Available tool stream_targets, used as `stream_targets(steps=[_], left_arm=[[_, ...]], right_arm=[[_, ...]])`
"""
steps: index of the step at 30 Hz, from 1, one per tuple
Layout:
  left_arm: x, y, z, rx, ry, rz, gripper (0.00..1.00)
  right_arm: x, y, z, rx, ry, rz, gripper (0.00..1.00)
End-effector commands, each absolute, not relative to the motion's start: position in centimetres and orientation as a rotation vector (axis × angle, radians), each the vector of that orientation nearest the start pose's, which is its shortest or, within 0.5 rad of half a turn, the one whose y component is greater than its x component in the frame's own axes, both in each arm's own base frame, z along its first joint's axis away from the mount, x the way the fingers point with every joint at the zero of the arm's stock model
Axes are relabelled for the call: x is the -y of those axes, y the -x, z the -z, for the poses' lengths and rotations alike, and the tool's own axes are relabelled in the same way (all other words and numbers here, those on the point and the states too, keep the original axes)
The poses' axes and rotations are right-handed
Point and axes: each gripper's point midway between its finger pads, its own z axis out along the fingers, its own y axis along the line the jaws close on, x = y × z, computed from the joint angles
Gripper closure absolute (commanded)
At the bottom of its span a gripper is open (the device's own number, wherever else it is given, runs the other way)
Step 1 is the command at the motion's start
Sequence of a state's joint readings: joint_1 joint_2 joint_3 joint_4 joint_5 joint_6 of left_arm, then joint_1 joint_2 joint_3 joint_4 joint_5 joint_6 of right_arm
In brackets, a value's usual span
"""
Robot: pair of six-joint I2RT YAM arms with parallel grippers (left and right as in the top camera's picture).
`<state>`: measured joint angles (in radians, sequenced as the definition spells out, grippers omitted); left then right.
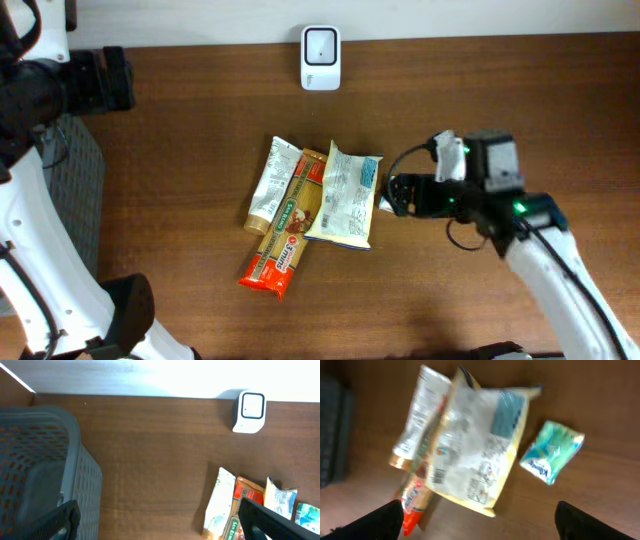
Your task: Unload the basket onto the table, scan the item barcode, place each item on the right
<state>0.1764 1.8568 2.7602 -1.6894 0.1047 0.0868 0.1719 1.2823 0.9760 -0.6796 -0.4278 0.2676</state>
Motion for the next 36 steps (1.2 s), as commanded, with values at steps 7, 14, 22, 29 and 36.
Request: stream_targets(steps=[7, 14, 22, 29, 36], left_arm=[[-4.6, -37.0, -42.4, -2.345, 0.034, 0.0, 0.01], [-4.6, -37.0, -42.4, -2.345, 0.034, 0.0, 0.01], [-4.6, -37.0, -42.4, -2.345, 0.036, 0.0, 0.01], [-4.6, -37.0, -42.4, -2.345, 0.036, 0.0, 0.01], [-4.6, -37.0, -42.4, -2.345, 0.036, 0.0, 0.01]], right_arm=[[-9.2, -33.5, -0.9, -2.891, -0.656, -0.395, 0.35], [-10.0, -34.5, -0.8, -2.885, -0.47, -0.449, 0.96], [-16.6, -31.7, -19.7, -2.431, 0.355, -1.236, 0.96], [-15.5, -28.7, -31.9, -1.91, 0.477, -1.846, 0.96], [-12.2, -31.2, -33.5, -2.042, 0.062, -1.979, 0.96]])
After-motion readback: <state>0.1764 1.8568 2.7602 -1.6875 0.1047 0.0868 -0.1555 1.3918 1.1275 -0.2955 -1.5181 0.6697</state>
